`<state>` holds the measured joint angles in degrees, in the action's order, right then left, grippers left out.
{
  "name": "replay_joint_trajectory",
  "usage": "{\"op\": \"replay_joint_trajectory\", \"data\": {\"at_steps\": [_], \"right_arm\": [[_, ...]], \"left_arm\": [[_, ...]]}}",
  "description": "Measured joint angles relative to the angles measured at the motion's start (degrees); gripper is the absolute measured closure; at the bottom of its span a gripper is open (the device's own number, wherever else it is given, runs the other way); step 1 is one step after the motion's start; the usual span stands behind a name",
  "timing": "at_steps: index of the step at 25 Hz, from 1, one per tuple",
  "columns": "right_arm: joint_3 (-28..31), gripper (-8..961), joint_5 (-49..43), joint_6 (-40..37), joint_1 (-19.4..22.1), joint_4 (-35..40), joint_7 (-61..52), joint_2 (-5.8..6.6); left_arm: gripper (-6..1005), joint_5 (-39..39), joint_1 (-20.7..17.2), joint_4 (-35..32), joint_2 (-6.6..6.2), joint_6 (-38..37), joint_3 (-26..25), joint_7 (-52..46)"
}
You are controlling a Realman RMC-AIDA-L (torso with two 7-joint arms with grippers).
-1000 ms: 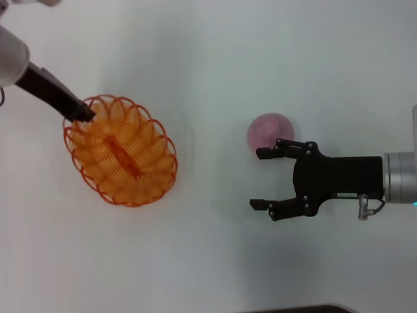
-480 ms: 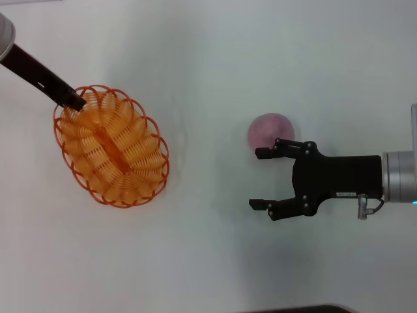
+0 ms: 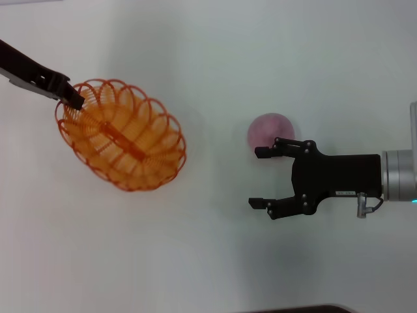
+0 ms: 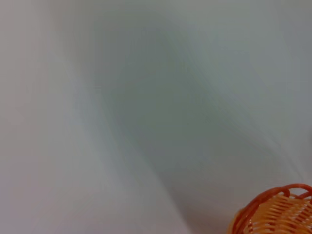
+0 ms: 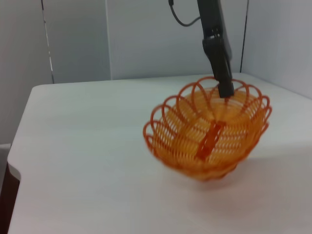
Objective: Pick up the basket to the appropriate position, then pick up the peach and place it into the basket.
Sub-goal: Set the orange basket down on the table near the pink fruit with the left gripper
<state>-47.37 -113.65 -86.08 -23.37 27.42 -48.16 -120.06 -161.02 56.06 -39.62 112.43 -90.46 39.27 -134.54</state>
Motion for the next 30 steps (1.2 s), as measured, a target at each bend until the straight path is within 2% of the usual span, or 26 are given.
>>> {"op": "replay_joint_trajectory", "data": {"at_steps": [2,6,10,13,19,22,24,28,30], "right_arm": [[0.0,8,0.0,0.0,0.0,0.0,0.0,0.0],[0.0,8,0.0,0.0,0.0,0.0,0.0,0.0],[0.0,8,0.0,0.0,0.0,0.0,0.0,0.0],[0.0,8,0.0,0.0,0.0,0.0,0.0,0.0],[0.0,8,0.0,0.0,0.1,0.0,0.0,0.0],[0.0,8,0.0,0.0,0.1,0.0,0.0,0.0],[0.0,7,0.0,0.0,0.1,0.0,0.0,0.0],[0.0,7,0.0,0.0,0.1,0.0,0.0,0.0],[0.0,7,0.0,0.0,0.0,0.0,0.0,0.0]], "left_arm": [[929,0.1,0.2,2.1,-1.52,-1.3,-4.3,-1.2],[929,-0.1,-0.8,2.5,-2.51,-3.6,-9.7,-2.3],[929,0.0,-2.3,2.4,-2.65,-4.8,-12.7,-2.7],[930,0.6,-3.6,2.4,-1.94,-4.9,-13.3,-3.4],[930,6.5,-8.7,0.7,0.54,-4.6,-13.4,-5.6],[930,9.2,-11.9,-2.2,2.59,-4.0,-13.4,-6.9],[929,10.1,-13.8,-5.1,4.52,-3.8,-13.2,-7.6],[929,10.2,-15.7,-9.1,7.52,-3.6,-12.9,-7.8],[929,10.2,-16.2,-10.3,8.57,-3.4,-12.8,-7.8]]}}
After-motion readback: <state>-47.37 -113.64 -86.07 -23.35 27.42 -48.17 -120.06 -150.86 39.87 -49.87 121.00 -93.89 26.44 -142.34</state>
